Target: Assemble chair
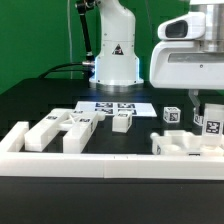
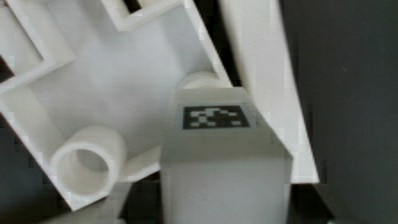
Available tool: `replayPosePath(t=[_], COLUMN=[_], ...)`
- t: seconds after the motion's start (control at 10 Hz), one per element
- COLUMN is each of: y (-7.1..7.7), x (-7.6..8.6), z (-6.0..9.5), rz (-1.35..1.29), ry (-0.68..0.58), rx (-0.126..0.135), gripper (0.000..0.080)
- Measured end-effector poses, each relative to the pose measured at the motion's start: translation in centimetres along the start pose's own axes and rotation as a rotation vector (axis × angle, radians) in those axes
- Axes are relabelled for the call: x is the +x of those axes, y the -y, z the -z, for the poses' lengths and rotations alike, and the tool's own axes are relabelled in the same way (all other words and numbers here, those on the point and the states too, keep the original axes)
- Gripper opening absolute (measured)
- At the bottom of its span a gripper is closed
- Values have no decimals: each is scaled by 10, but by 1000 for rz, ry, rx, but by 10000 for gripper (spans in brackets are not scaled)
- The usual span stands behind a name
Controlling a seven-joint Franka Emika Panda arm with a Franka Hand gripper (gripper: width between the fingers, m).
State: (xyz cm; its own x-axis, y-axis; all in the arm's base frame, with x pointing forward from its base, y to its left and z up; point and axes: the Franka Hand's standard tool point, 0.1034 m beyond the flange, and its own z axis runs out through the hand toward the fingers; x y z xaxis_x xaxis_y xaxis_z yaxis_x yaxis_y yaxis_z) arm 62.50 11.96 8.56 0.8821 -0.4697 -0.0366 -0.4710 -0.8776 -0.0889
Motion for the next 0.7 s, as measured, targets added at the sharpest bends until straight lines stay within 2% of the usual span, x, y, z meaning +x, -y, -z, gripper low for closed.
replayPosePath(t=[0.7], y=[1], x=[0], z=[-1], rz=[-495], ry=[-7], rx=[4], gripper=[291])
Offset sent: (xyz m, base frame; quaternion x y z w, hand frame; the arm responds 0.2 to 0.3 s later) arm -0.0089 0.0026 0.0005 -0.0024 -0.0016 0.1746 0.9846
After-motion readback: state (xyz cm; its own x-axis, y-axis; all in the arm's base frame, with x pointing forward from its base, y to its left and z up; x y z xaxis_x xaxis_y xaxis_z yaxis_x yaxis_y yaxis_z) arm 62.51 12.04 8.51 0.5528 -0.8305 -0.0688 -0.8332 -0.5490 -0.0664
